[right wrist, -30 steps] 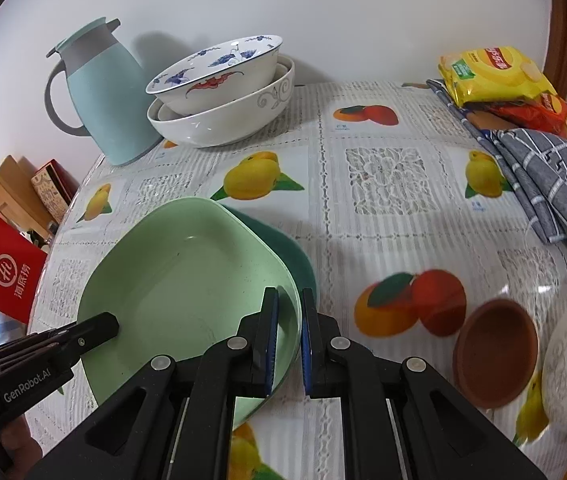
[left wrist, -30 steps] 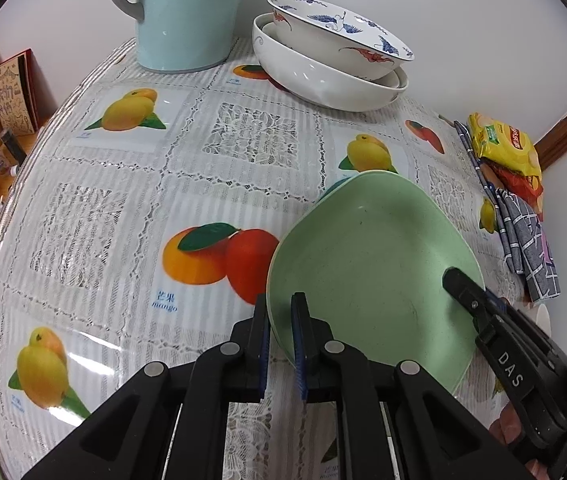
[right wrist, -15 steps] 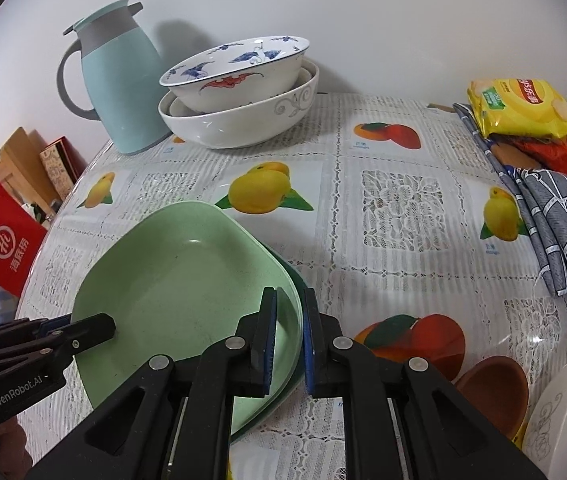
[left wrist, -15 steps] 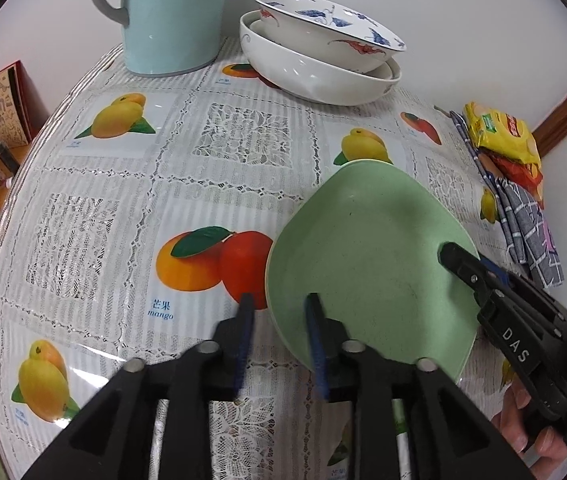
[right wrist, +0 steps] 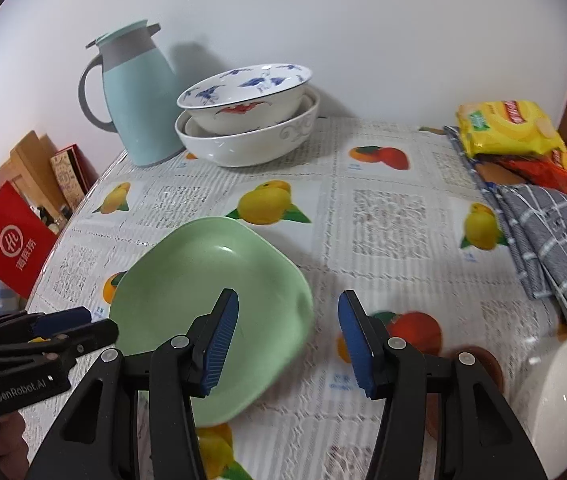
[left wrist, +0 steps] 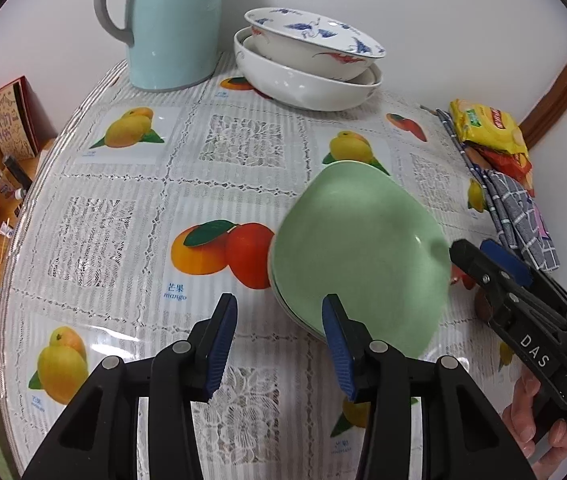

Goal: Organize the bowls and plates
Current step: 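Move both tools toward the two small brown clay bowls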

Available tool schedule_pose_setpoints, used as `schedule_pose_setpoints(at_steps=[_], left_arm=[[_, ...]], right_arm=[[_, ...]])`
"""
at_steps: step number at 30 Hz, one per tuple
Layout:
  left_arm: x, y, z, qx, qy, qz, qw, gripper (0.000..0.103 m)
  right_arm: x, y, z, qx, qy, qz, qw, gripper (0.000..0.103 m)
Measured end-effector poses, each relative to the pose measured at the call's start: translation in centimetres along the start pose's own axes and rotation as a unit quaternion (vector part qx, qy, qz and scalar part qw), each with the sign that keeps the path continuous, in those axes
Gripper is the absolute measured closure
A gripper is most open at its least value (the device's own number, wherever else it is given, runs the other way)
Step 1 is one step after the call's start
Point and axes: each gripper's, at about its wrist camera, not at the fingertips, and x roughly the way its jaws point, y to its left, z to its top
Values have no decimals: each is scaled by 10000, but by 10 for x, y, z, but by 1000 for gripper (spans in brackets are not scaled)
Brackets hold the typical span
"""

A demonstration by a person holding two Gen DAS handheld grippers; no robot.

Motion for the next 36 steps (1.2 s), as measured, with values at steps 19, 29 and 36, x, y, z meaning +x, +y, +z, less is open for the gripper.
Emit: schedule_pose_setpoints(at_steps=[19, 29, 36], left_arm=[[-62, -107, -29, 819, -789, -638, 9915, 61], [-63, -165, -50, 1235, -922, -713, 9855, 58], [-35, -199, -55, 1420, -492, -852, 9850, 58]], right_arm=[[-158, -110, -76, 949, -1104, -985, 9844, 46], [-195, -178, -122, 1509, -894, -1519, 9727, 46], [-190, -213, -150, 1695, -606, -1775, 9675, 46]])
